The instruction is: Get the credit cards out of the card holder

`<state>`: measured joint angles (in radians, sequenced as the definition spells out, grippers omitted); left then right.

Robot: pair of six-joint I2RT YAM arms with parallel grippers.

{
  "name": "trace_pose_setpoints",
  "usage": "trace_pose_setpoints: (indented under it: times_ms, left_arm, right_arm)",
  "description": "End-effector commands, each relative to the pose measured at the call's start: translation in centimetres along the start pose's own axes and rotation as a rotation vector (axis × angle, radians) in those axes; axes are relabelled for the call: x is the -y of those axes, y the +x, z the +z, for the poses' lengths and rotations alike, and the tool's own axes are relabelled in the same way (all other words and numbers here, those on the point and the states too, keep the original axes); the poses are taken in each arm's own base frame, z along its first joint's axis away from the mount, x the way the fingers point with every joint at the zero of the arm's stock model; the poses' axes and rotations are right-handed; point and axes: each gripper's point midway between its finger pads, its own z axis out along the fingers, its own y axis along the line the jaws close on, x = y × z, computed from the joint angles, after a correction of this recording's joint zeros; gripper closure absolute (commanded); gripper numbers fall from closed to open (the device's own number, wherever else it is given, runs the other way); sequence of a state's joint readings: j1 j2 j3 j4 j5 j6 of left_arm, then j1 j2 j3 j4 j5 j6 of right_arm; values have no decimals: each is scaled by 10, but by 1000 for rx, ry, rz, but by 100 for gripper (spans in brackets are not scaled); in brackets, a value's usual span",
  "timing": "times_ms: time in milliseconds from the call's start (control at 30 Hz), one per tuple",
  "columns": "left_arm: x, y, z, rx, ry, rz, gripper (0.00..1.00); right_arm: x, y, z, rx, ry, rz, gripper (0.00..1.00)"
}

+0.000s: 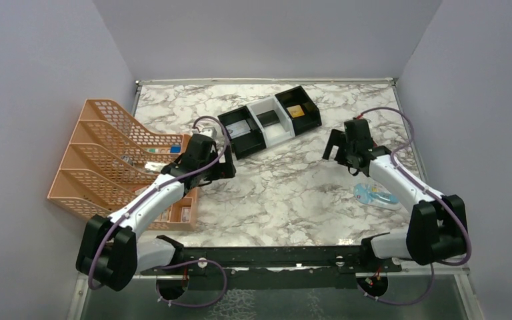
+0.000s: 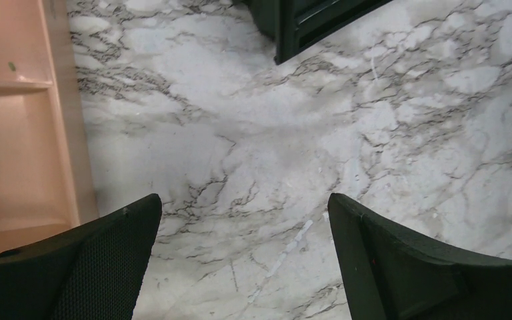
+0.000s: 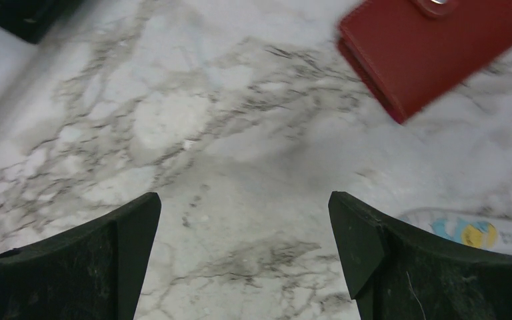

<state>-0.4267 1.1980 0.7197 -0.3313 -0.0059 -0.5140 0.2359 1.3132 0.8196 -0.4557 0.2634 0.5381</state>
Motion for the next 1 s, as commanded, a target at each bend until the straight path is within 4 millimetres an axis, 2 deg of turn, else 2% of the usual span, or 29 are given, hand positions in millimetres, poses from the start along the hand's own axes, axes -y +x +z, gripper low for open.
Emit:
trace_pose_setpoints:
  times_ms: [0, 100, 200, 300, 467, 567, 667, 800, 967]
  left_arm:
    - [27, -26, 4, 101, 117, -102, 1]
    - [35, -42, 15, 111, 113, -149, 1]
    - [46, -55, 21, 91, 129, -164, 1]
    - [55, -59, 20, 87, 160, -162, 1]
    - [48, -55, 5, 109, 155, -133, 1]
    - [42, -54, -9, 130, 134, -109, 1]
    - [36, -55, -25, 161, 117, -90, 1]
    - [32, -57, -44, 204, 119, -67, 1]
    - [30, -58, -61, 245, 125, -35, 1]
  right_arm:
    - [-76, -18, -2, -32, -374, -97, 1]
    - [-119, -25, -9, -35, -606, -165, 4]
    - [-149, -41, -10, -1, -714, -210, 11]
    - [-172, -58, 1, 44, -722, -282, 14]
    - [-202, -81, 25, 78, -671, -383, 25]
    - [-223, -92, 30, 194, -623, -489, 27]
    - [-233, -96, 46, 244, -547, -562, 29]
    - [-226, -99, 73, 216, -425, -569, 33]
    - [-226, -104, 83, 233, -398, -611, 33]
